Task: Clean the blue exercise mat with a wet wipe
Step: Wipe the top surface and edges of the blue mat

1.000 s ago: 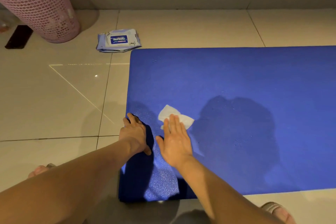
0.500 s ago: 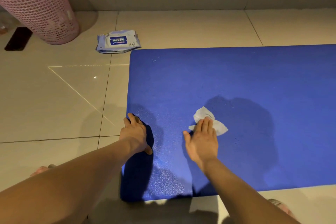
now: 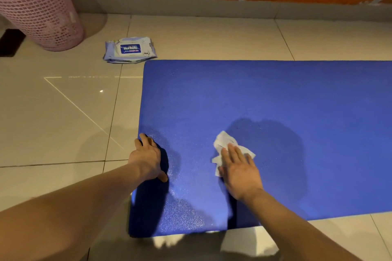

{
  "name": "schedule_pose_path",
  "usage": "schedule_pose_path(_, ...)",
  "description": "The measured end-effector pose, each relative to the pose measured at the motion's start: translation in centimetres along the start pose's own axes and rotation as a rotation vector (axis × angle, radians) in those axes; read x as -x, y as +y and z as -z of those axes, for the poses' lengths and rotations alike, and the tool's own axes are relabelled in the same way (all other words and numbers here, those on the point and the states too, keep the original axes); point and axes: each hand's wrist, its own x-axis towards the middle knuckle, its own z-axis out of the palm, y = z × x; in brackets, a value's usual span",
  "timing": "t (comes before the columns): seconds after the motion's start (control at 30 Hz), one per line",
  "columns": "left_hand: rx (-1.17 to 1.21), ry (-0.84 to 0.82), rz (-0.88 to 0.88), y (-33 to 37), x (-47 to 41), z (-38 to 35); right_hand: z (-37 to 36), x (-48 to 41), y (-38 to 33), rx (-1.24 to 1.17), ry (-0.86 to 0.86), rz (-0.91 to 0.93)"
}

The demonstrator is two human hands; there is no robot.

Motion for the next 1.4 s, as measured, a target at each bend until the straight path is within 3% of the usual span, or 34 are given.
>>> schedule_pose_path(0.1, 0.005, -0.004, -0.004, 0.0, 0.0, 0.1, 0.5, 1.0, 0.7, -0.067, -0.053, -0.119)
schedule_pose_path(0.23, 0.015, -0.009, -0.004, -0.2, 0.1, 0.1, 0.6, 0.9, -5.6, -0.144, -0.070, -0.200)
schedule_pose_path(0.33, -0.012, -0.009, -0.007, -0.2, 0.0, -0.1, -0.8, 0.7, -11.3, -0.175, -0.024, -0.043)
schedule_pose_path(0.4, -0.016, -0.016, -0.011, -0.3, -0.1, -0.2, -1.2, 1.6, -12.7, -0.180, -0.113, 0.079)
schedule_pose_path(0.43, -0.018, -0.015, -0.016, -0.3, -0.2, -0.2, -0.8, 2.1, -12.6, -0.178, -0.156, 0.130)
schedule_pose_path(0.57, -0.023, -0.016, -0.023, -0.4, 0.3, 0.2, -0.9, 1.4, -6.5, -0.042, -0.031, 0.336)
schedule_pose_path(0.77, 0.025, -0.012, -0.030, -0.6, 0.5, 0.3, -0.9, 2.0, 0.3, -0.134, -0.006, -0.027)
schedule_pose_path(0.9, 0.039, -0.015, -0.047, -0.7, 0.4, 0.4, -1.9, 3.2, -1.1, -0.197, 0.102, -0.186)
schedule_pose_path(1.13, -0.004, -0.030, -0.046, -0.6, 0.6, 0.6, -0.2, 4.4, -9.8, -0.387, 0.169, 0.123)
schedule_pose_path(1.2, -0.028, -0.028, -0.042, -0.5, 0.9, 0.9, 1.7, 4.1, -10.1, -0.598, 0.144, 0.127)
schedule_pose_path(1.27, -0.062, -0.012, -0.055, -0.4, 1.1, 1.1, 3.0, 3.1, -9.5, -1.008, 0.019, 0.000)
schedule_pose_path(1.33, -0.055, -0.012, -0.051, -0.4, 1.2, 1.3, 2.6, 1.7, -7.4, -1.353, 0.047, -0.196)
schedule_pose_path(1.4, -0.038, -0.014, -0.046, -0.4, 1.3, 1.3, 1.6, 1.2, -4.2, -1.368, 0.167, -0.331)
